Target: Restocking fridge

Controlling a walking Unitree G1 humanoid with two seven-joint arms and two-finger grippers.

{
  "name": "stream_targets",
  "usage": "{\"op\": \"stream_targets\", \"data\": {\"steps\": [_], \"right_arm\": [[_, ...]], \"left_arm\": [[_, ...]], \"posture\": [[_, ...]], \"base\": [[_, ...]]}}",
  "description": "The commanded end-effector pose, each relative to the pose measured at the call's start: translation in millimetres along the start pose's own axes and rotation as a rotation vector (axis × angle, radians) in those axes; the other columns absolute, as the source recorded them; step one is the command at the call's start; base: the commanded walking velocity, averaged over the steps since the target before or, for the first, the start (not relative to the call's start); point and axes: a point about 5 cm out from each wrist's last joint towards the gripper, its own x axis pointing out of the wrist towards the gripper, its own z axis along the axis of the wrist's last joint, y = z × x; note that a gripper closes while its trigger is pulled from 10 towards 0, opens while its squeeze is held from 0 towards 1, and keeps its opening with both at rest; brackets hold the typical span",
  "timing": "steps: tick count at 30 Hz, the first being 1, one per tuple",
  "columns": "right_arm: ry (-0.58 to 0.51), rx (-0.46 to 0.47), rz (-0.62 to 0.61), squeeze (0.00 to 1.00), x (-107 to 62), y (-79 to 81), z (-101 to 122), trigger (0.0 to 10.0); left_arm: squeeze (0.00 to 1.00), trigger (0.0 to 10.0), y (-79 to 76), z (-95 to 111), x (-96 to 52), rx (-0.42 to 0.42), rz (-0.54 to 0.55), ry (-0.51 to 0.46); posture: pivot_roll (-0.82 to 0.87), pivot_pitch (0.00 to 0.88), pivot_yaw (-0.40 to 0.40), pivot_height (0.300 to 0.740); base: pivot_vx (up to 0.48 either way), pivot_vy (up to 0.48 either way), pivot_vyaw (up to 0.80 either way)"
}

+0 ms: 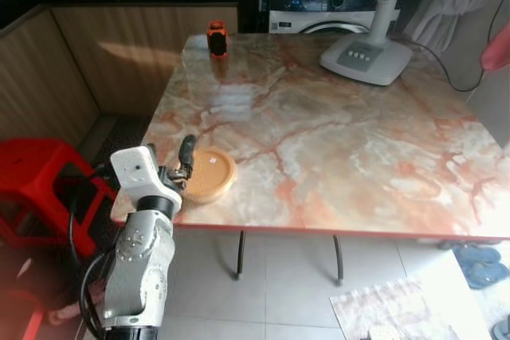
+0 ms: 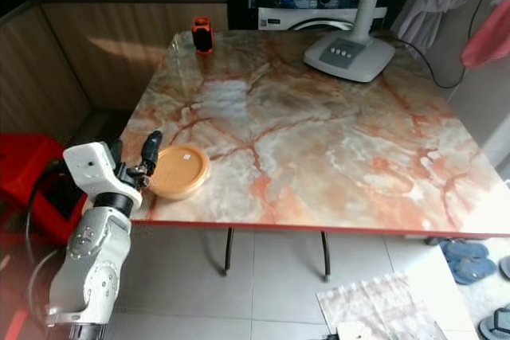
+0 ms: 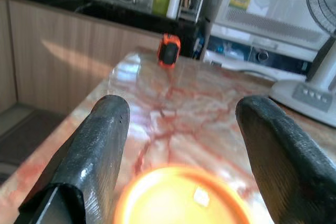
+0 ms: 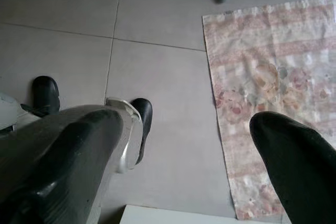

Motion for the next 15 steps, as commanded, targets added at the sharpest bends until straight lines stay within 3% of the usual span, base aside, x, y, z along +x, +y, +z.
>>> {"op": "stream_targets", "data": {"steps": [1,10,15], "right_arm": [[-0.012,0.004,0.027,0.0,2.5,10.8,3.6,10.0],[-0.014,0.0,0.031,0.0,2.6,11.3,3.7,10.0],[-0.014,0.0,0.032,0.0,2.7,11.7,4.0,10.0]], "left_arm": [[0.0,10.0,3.7,2.4,-0.8,0.008,-0.005,0.004],[0.0,10.0,2.1,-1.2,-6.2,0.042,-0.011,0.009],[0.0,10.0,12.7,-1.6,-4.9,-0.023,0.043,0.026]], "posture": [[0.01,0.038,-0.003,0.74],[0.01,0.037,-0.003,0.74],[0.01,0.036,-0.001,0.74]], "base": [[0.0,0.0,0.0],[0.0,0.0,0.0],[0.0,0.0,0.0]]}}
